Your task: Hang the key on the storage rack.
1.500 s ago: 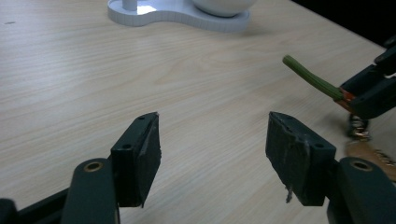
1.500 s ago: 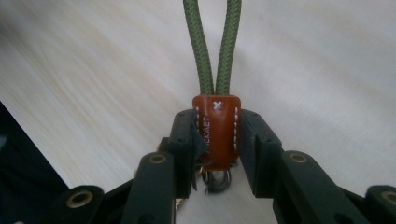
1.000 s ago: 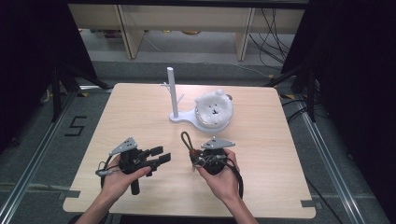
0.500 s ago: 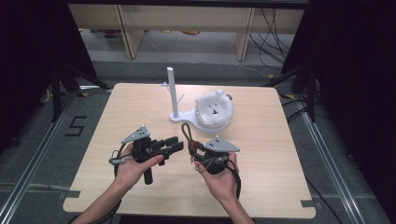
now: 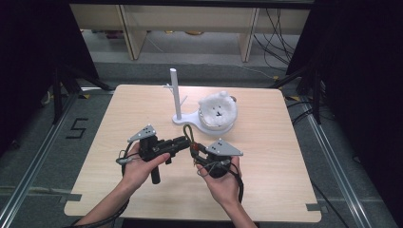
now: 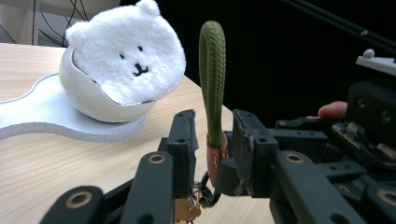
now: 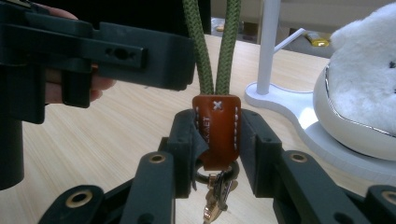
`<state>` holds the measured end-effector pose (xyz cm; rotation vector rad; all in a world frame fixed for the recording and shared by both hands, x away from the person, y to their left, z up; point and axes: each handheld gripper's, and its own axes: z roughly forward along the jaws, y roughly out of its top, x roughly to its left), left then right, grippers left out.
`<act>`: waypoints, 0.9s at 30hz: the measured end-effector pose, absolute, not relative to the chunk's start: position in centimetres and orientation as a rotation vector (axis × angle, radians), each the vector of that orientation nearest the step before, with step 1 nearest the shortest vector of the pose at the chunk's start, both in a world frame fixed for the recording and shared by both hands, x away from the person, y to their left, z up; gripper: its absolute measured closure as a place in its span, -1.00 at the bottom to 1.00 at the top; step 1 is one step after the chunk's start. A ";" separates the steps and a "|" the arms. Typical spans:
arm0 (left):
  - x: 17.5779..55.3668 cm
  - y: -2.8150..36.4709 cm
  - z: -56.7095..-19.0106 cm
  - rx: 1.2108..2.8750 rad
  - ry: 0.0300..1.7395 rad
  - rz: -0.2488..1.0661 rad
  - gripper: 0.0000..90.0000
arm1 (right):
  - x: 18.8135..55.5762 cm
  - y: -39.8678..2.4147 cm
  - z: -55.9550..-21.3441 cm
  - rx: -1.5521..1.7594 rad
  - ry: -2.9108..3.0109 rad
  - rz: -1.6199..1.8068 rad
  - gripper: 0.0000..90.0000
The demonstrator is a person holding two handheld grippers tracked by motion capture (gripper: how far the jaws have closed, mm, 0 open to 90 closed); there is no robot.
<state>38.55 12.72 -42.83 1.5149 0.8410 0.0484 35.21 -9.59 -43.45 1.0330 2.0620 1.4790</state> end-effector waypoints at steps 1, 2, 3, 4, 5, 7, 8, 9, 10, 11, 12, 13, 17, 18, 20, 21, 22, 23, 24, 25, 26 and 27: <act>38.6 12.7 -42.8 1.515 0.843 0.050 0.56 | 35.3 -9.6 -43.4 1.005 2.071 1.467 0.52; 38.6 12.7 -42.8 1.513 0.844 0.048 0.58 | 35.2 -9.5 -43.5 1.037 2.066 1.472 0.53; 38.7 12.7 -42.8 1.511 0.845 0.044 0.60 | 35.2 -9.6 -43.5 1.029 2.063 1.458 0.53; 38.7 12.7 -42.9 1.511 0.846 0.043 0.62 | 35.2 -9.5 -43.4 1.027 2.069 1.459 0.53; 38.7 12.7 -42.9 1.514 0.846 0.040 0.63 | 35.0 -9.4 -43.4 1.052 2.063 1.464 0.53; 38.8 12.6 -42.9 1.512 0.847 0.035 0.67 | 35.0 -9.3 -43.5 1.035 2.053 1.475 0.53; 38.8 12.6 -42.9 1.512 0.847 0.035 0.70 | 35.0 -9.3 -43.5 1.035 2.053 1.475 0.53; 38.8 12.6 -42.9 1.510 0.848 0.033 0.73 | 35.1 -9.3 -43.5 1.012 2.059 1.472 0.52; 38.8 12.5 -42.9 1.509 0.847 0.029 0.75 | 35.2 -9.3 -43.5 0.999 2.061 1.471 0.53; 38.8 12.5 -42.9 1.509 0.847 0.027 0.78 | 35.1 -9.3 -43.4 0.989 2.055 1.442 0.53; 38.8 12.5 -42.9 1.511 0.844 0.029 0.81 | 35.1 -9.2 -43.4 1.010 2.062 1.461 0.53; 38.8 12.5 -42.8 1.509 0.844 0.028 0.82 | 35.1 -9.2 -43.4 1.002 2.056 1.465 0.53; 38.8 12.5 -42.7 1.521 0.835 0.044 0.84 | 35.1 -9.1 -43.5 0.986 2.056 1.462 0.52; 38.8 12.5 -42.7 1.521 0.835 0.044 0.84 | 35.1 -9.1 -43.4 0.987 2.059 1.455 0.52; 38.7 12.6 -42.5 1.534 0.826 0.056 0.85 | 35.0 -9.0 -43.4 1.005 2.060 1.455 0.50; 38.7 12.6 -42.5 1.532 0.824 0.059 0.85 | 35.1 -9.0 -43.4 1.000 2.060 1.463 0.49; 38.7 12.7 -42.4 1.534 0.823 0.066 0.85 | 35.1 -8.8 -43.4 0.987 2.047 1.470 0.48; 38.7 12.7 -42.4 1.539 0.817 0.080 0.85 | 35.2 -8.9 -43.4 0.964 2.068 1.474 0.45; 38.7 12.8 -42.3 1.549 0.817 0.111 0.85 | 35.2 -8.9 -43.3 0.967 2.073 1.446 0.39; 38.7 13.0 -42.2 1.550 0.814 0.127 0.85 | 35.3 -8.8 -43.4 0.963 2.065 1.462 0.34; 38.8 13.1 -42.1 1.552 0.815 0.139 0.85 | 35.1 -8.9 -43.4 0.972 2.069 1.445 0.28; 38.9 13.3 -42.0 1.556 0.818 0.162 0.85 | 35.1 -9.0 -43.4 0.977 2.065 1.434 0.25</act>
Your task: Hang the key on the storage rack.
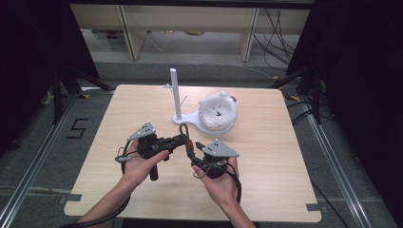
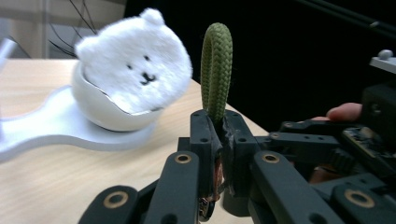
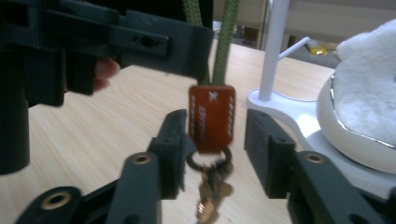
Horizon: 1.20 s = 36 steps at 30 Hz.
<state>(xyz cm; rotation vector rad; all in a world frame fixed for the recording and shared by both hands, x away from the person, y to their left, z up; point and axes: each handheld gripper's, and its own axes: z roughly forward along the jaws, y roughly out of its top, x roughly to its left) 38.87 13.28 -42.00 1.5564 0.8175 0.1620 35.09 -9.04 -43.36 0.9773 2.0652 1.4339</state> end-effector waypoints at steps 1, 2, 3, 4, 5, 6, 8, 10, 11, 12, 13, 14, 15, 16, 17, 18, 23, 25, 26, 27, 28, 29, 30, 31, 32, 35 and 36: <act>39.0 13.5 -41.9 1.561 0.816 0.184 0.85 | 35.1 -9.2 -43.4 0.975 2.057 1.429 0.22; 39.0 13.6 -41.9 1.562 0.820 0.200 0.85 | 35.1 -9.2 -43.5 0.966 2.056 1.450 0.20; 39.1 13.8 -41.8 1.566 0.822 0.231 0.85 | 35.1 -9.3 -43.5 0.966 2.059 1.440 0.19; 39.2 13.9 -41.7 1.570 0.822 0.246 0.85 | 35.1 -9.6 -43.6 0.973 2.054 1.429 0.18; 39.2 14.1 -41.7 1.574 0.825 0.269 0.85 | 35.2 -9.7 -43.6 0.963 2.055 1.427 0.18; 39.3 14.3 -41.6 1.579 0.825 0.291 0.85 | 35.1 -9.9 -43.7 0.991 2.044 1.433 0.17; 39.4 14.6 -41.5 1.580 0.829 0.324 0.85 | 35.1 -10.5 -43.7 0.978 2.036 1.400 0.15; 39.5 14.9 -41.4 1.581 0.827 0.360 0.85 | 35.1 -10.8 -44.0 1.020 2.023 1.417 0.14; 39.6 15.0 -41.4 1.582 0.830 0.371 0.85 | 35.2 -11.2 -44.1 0.986 2.021 1.403 0.14; 39.6 15.1 -41.3 1.583 0.832 0.389 0.85 | 35.2 -11.4 -44.1 0.993 2.023 1.403 0.13; 39.6 15.1 -41.3 1.583 0.832 0.389 0.85 | 35.2 -11.4 -44.1 0.993 2.023 1.403 0.13; 39.6 15.3 -41.2 1.585 0.836 0.413 0.85 | 35.1 -11.9 -44.3 1.021 2.012 1.396 0.11; 39.7 15.4 -41.1 1.586 0.837 0.423 0.85 | 35.0 -12.1 -44.4 1.032 2.008 1.398 0.11; 39.7 15.6 -41.1 1.584 0.837 0.433 0.85 | 35.1 -12.3 -44.5 1.033 2.002 1.399 0.10; 39.7 15.6 -41.1 1.584 0.837 0.433 0.85 | 35.1 -12.3 -44.5 1.033 2.002 1.399 0.10; 39.8 15.8 -41.0 1.591 0.842 0.455 0.85 | 35.0 -12.7 -44.6 1.045 1.993 1.395 0.09; 40.0 16.3 -40.9 1.585 0.868 0.490 0.85 | 34.8 -13.9 -44.9 1.072 1.973 1.358 0.05; 40.1 16.6 -40.9 1.584 0.878 0.504 0.85 | 34.8 -14.4 -45.0 1.077 1.969 1.347 0.03; 40.2 16.7 -40.9 1.583 0.884 0.511 0.85 | 34.9 -14.6 -45.2 1.073 1.954 1.360 0.02; 40.3 16.8 -40.8 1.580 0.890 0.517 0.85 | 34.9 -14.9 -45.4 1.081 1.947 1.357 0.02; 40.4 16.9 -40.8 1.578 0.894 0.523 0.85 | 34.8 -15.1 -45.4 1.093 1.945 1.342 0.02; 40.5 17.0 -40.8 1.580 0.899 0.527 0.85 | 34.8 -15.4 -45.4 1.087 1.943 1.334 0.01; 40.6 17.2 -40.9 1.578 0.907 0.530 0.85 | 34.7 -15.6 -45.5 1.097 1.941 1.323 0.00; 40.8 17.3 -40.9 1.574 0.917 0.530 0.85 | 34.7 -15.9 -45.6 1.096 1.934 1.318 0.00; 41.0 17.4 -41.0 1.574 0.924 0.532 0.85 | 34.7 -16.1 -45.6 1.100 1.929 1.315 -0.01; 41.3 17.7 -41.1 1.572 0.942 0.544 0.85 | 34.5 -16.8 -45.8 1.125 1.924 1.304 -0.04; 41.4 17.8 -41.2 1.573 0.945 0.548 0.85 | 34.4 -16.8 -45.9 1.142 1.913 1.303 -0.04</act>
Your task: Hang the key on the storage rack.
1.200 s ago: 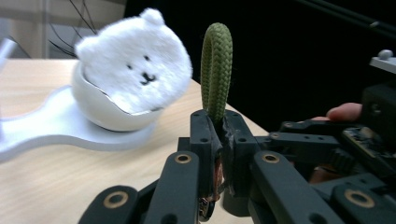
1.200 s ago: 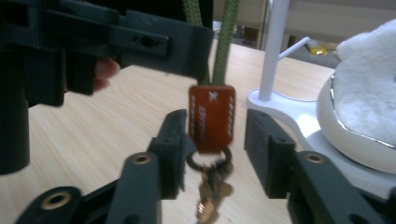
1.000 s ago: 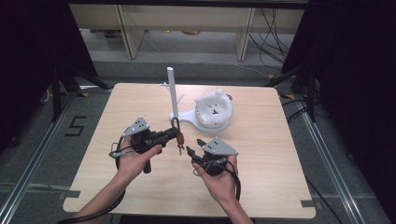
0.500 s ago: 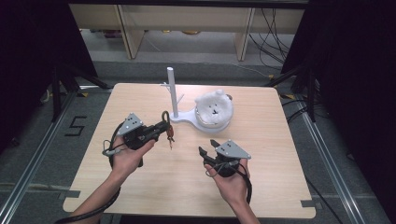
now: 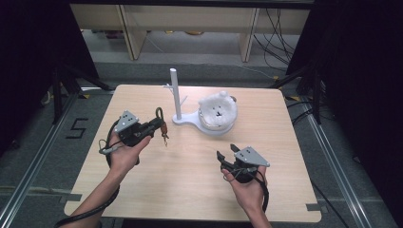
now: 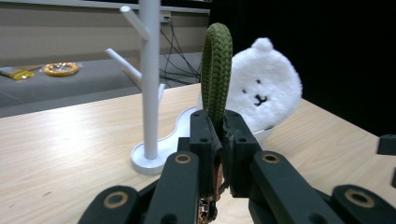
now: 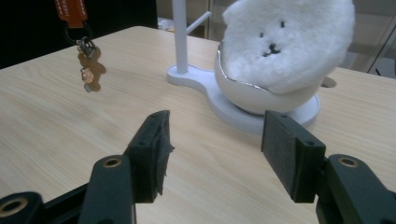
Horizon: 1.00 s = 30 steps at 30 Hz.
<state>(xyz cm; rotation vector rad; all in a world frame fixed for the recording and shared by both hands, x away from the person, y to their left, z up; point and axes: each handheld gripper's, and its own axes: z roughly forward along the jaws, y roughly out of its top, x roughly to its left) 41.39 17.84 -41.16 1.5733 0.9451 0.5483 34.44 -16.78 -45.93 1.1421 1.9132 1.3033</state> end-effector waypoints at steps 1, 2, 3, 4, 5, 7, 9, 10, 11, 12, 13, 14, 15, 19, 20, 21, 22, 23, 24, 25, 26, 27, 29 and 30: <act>41.5 17.9 -41.2 1.569 0.950 0.551 0.85 | 34.6 -17.1 -46.1 1.118 1.914 1.297 -0.04; 41.6 18.0 -41.2 1.569 0.956 0.555 0.85 | 34.5 -17.1 -46.2 1.145 1.905 1.308 -0.04; 41.6 18.0 -41.2 1.566 0.958 0.559 0.85 | 34.4 -17.3 -46.2 1.164 1.903 1.305 -0.04; 41.7 18.1 -41.2 1.567 0.961 0.564 0.85 | 34.5 -17.6 -46.3 1.140 1.906 1.293 -0.04; 41.8 18.2 -41.2 1.561 0.967 0.566 0.85 | 34.5 -17.6 -46.4 1.147 1.893 1.303 -0.04; 42.0 18.3 -41.1 1.556 0.975 0.579 0.85 | 34.4 -17.9 -46.5 1.152 1.901 1.296 -0.04; 42.2 18.5 -41.1 1.553 0.982 0.587 0.85 | 34.4 -18.2 -46.8 1.153 1.890 1.294 -0.04; 42.4 18.5 -41.0 1.549 0.988 0.594 0.85 | 34.1 -18.1 -46.8 1.201 1.884 1.293 -0.04; 42.5 18.6 -41.0 1.552 0.990 0.602 0.85 | 34.3 -18.3 -46.9 1.182 1.879 1.304 -0.04; 42.7 18.7 -41.0 1.545 0.988 0.609 0.85 | 34.3 -18.4 -47.0 1.193 1.880 1.321 -0.04; 42.9 18.7 -40.9 1.544 0.995 0.612 0.85 | 34.3 -18.5 -47.2 1.186 1.871 1.315 -0.04; 43.0 18.8 -40.9 1.542 0.997 0.617 0.85 | 34.3 -18.6 -47.2 1.181 1.882 1.304 -0.04; 43.2 18.8 -40.9 1.541 1.004 0.620 0.85 | 34.2 -18.7 -47.3 1.191 1.882 1.300 -0.04; 43.8 18.8 -41.0 1.536 1.019 0.630 0.85 | 34.2 -18.6 -47.6 1.196 1.882 1.318 -0.04; 43.9 18.8 -41.0 1.535 1.022 0.631 0.85 | 34.1 -18.7 -47.6 1.203 1.889 1.289 -0.04; 44.1 18.8 -41.0 1.537 1.024 0.635 0.85 | 34.2 -18.7 -47.6 1.199 1.897 1.296 -0.04; 44.3 18.7 -41.1 1.534 1.028 0.634 0.85 | 34.2 -18.7 -47.7 1.195 1.895 1.294 -0.04; 44.4 18.7 -41.1 1.535 1.033 0.635 0.85 | 34.1 -18.5 -47.8 1.211 1.883 1.304 -0.04; 44.5 18.7 -41.1 1.536 1.034 0.636 0.85 | 34.2 -18.7 -47.8 1.194 1.888 1.297 -0.04; 44.6 18.7 -41.1 1.532 1.036 0.640 0.85 | 34.2 -18.6 -47.9 1.194 1.884 1.313 -0.04; 44.8 18.7 -41.1 1.533 1.041 0.644 0.85 | 34.2 -18.6 -47.9 1.188 1.886 1.312 -0.04; 44.9 18.7 -41.0 1.534 1.039 0.650 0.85 | 34.2 -18.6 -48.0 1.191 1.885 1.317 -0.04; 45.1 18.6 -40.9 1.532 1.040 0.656 0.85 | 34.2 -18.6 -48.0 1.200 1.890 1.321 -0.04; 45.2 18.6 -40.8 1.531 1.039 0.663 0.85 | 34.2 -18.6 -47.9 1.199 1.886 1.313 -0.04</act>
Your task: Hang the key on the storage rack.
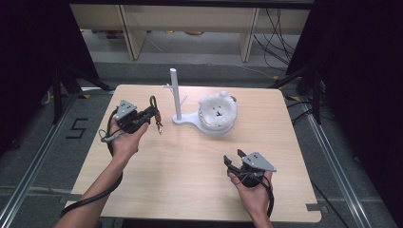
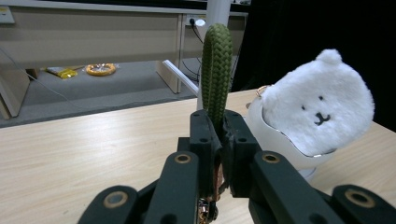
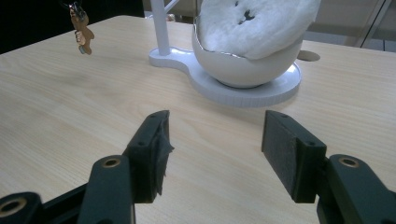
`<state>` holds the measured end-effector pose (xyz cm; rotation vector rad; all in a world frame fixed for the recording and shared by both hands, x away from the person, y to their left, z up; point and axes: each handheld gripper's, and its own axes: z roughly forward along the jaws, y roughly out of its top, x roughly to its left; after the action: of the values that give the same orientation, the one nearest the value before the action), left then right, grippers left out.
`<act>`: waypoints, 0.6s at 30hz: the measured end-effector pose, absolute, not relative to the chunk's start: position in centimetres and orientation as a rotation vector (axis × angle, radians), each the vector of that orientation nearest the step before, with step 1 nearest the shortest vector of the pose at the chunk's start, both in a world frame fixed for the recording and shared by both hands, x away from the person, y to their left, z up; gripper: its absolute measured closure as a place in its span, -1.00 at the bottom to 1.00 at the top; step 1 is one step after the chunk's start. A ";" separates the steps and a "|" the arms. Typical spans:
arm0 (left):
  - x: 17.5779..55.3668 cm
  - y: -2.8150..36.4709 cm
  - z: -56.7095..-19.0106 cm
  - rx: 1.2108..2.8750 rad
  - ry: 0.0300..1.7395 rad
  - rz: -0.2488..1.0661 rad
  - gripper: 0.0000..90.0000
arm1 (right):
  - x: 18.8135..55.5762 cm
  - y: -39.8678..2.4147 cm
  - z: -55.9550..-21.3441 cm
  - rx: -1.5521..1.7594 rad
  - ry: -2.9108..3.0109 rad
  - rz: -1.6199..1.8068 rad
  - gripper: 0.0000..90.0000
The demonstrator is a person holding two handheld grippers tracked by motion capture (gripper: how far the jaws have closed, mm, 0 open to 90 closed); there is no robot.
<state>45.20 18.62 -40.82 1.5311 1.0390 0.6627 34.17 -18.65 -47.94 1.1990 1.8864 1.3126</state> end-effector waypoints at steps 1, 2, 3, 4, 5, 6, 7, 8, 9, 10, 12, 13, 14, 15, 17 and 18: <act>45.3 18.6 -40.7 1.530 1.041 0.666 0.85 | 34.2 -18.6 -47.9 1.199 1.886 1.317 -0.04; 45.4 18.6 -40.7 1.531 1.042 0.671 0.85 | 34.1 -18.7 -47.8 1.207 1.892 1.303 -0.04; 45.5 18.5 -40.6 1.526 1.043 0.674 0.85 | 34.1 -18.8 -47.8 1.201 1.885 1.294 -0.04; 45.6 18.5 -40.6 1.528 1.043 0.679 0.85 | 34.1 -18.8 -47.8 1.196 1.883 1.292 -0.04; 45.7 18.4 -40.5 1.526 1.045 0.682 0.84 | 34.1 -18.8 -47.8 1.196 1.883 1.292 -0.05; 45.9 18.4 -40.4 1.527 1.046 0.686 0.85 | 34.1 -18.8 -47.8 1.196 1.883 1.293 -0.05; 46.0 18.3 -40.3 1.525 1.047 0.689 0.84 | 34.1 -18.8 -47.9 1.195 1.884 1.291 -0.05; 46.1 18.3 -40.3 1.526 1.047 0.692 0.85 | 34.0 -18.7 -47.8 1.207 1.890 1.299 -0.05; 46.3 18.2 -40.2 1.524 1.050 0.694 0.85 | 34.1 -18.7 -47.9 1.202 1.888 1.311 -0.05; 46.4 18.1 -40.1 1.522 1.048 0.696 0.85 | 34.2 -18.7 -47.9 1.200 1.886 1.312 -0.05; 46.7 17.9 -40.0 1.521 1.048 0.699 0.85 | 34.2 -18.7 -48.0 1.200 1.886 1.313 -0.05; 46.9 17.8 -39.9 1.525 1.047 0.703 0.85 | 34.2 -18.7 -48.0 1.200 1.887 1.312 -0.05; 47.0 17.7 -39.9 1.522 1.048 0.702 0.84 | 34.2 -18.7 -47.9 1.200 1.885 1.313 -0.05; 47.1 17.6 -39.9 1.526 1.049 0.704 0.85 | 34.2 -18.7 -47.9 1.201 1.886 1.319 -0.05; 47.4 17.3 -39.8 1.522 1.050 0.705 0.85 | 34.1 -18.8 -47.8 1.216 1.893 1.294 -0.05; 47.5 17.2 -39.8 1.524 1.050 0.706 0.85 | 34.2 -18.9 -47.9 1.196 1.887 1.307 -0.05</act>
<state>47.49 17.19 -39.79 1.5238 1.0501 0.7059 34.21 -18.86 -47.89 1.1962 1.8867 1.3065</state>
